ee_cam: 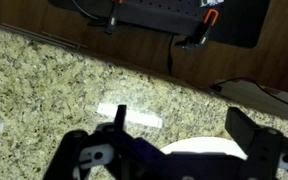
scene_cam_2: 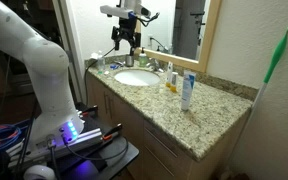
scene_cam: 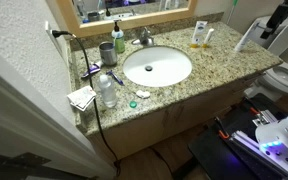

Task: Open the tap

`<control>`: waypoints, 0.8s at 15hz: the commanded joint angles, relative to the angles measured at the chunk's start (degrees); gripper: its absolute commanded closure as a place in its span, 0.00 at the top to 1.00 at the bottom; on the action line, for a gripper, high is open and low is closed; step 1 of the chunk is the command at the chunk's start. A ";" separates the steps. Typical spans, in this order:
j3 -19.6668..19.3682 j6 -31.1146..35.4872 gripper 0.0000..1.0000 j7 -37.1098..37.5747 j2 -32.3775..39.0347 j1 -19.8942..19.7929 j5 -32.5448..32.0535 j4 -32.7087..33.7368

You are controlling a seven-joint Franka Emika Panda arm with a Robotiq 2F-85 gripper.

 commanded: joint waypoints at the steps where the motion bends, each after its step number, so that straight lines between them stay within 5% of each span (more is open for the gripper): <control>1: 0.75 -0.07 1.00 -0.44 0.15 -0.88 0.45 0.08; 6: 9.11 18.50 1.00 4.96 7.60 7.31 11.21 7.43; 7: 11.05 18.46 1.00 7.29 10.09 8.11 11.48 10.68; 8: 9.20 17.26 1.00 5.09 4.26 6.78 10.34 4.98; 12: 12.00 18.08 1.00 7.98 9.16 7.94 10.78 10.01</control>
